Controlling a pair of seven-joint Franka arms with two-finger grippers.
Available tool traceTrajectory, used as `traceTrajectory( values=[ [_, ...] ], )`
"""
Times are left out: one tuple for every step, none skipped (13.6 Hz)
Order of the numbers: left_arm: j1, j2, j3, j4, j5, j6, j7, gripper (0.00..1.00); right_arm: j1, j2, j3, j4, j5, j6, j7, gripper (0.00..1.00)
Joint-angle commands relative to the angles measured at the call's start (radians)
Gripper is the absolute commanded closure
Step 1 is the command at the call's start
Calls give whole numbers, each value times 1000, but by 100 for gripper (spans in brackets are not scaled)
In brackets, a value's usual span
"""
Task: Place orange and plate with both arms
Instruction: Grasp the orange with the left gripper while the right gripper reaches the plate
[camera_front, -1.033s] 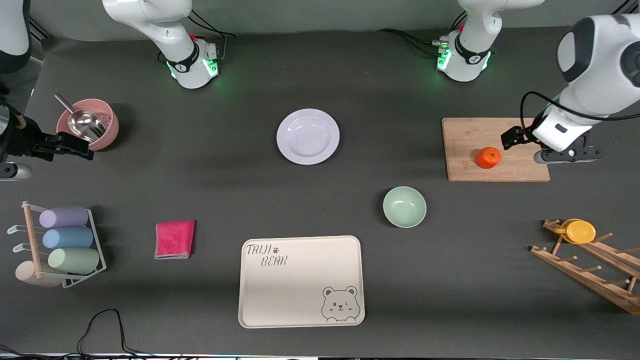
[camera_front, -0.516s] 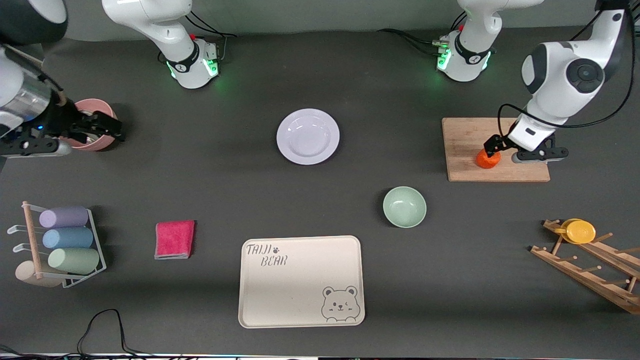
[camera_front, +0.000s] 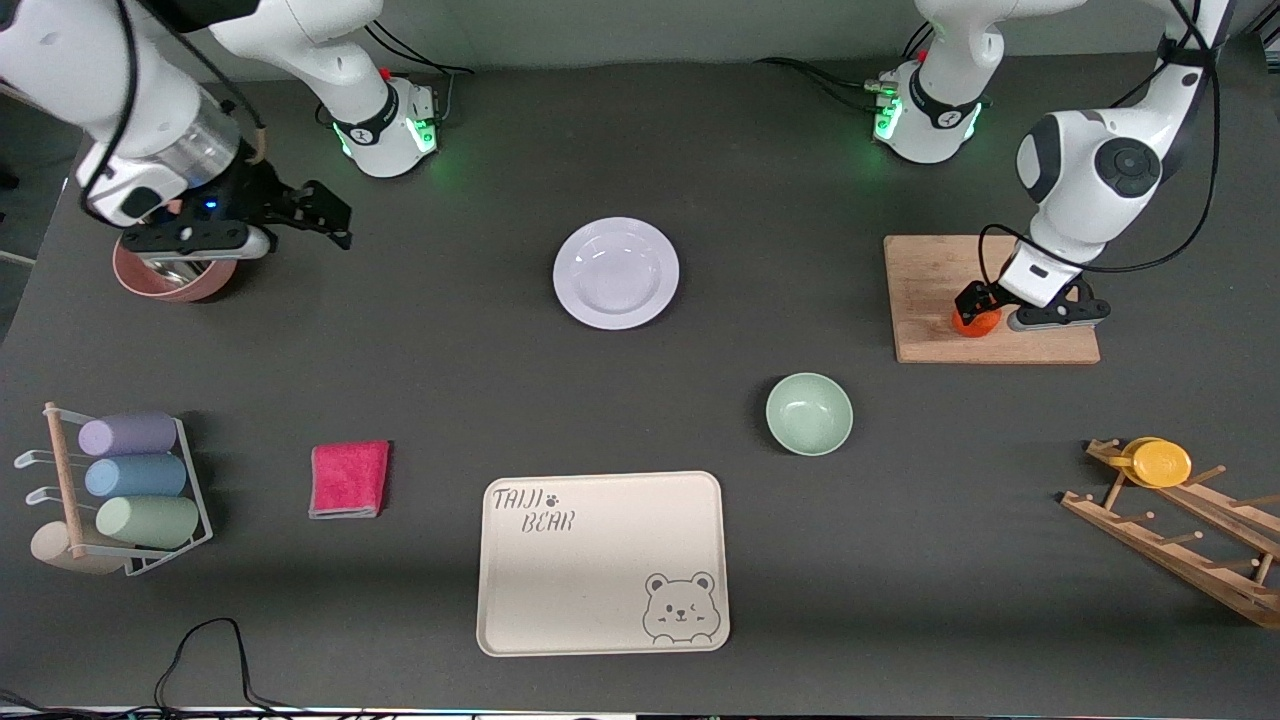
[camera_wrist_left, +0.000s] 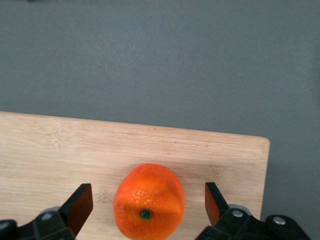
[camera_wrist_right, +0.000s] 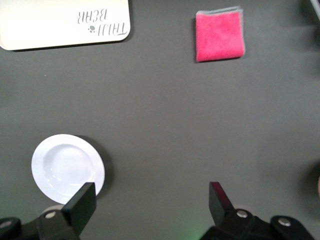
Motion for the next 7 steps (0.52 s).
traceTrajectory(
  values=[
    [14, 44, -3, -33, 14, 93, -5, 0, 102, -44, -9, -67, -8, 54, 138, 0],
    [15, 58, -5, -35, 12, 104, -7, 0, 130, -43, -8, -68, -8, 55, 172, 0],
    [18, 61, -5, -37, 11, 100, -10, 0, 156, -43, -5, -67, -10, 55, 210, 0],
    [20, 61, -5, -41, 11, 98, -28, 1, 170, -43, -2, -68, -10, 55, 215, 0],
    [15, 63, -5, -43, 11, 95, -51, 6, 176, -41, -2, -68, -10, 55, 212, 0],
    [11, 61, -6, -44, 11, 85, -73, 14, 175, -41, -3, -79, -8, 57, 201, 0],
    [11, 58, -6, -44, 11, 57, -87, 20, 175, -43, -6, -93, -1, 63, 194, 0]
  ],
)
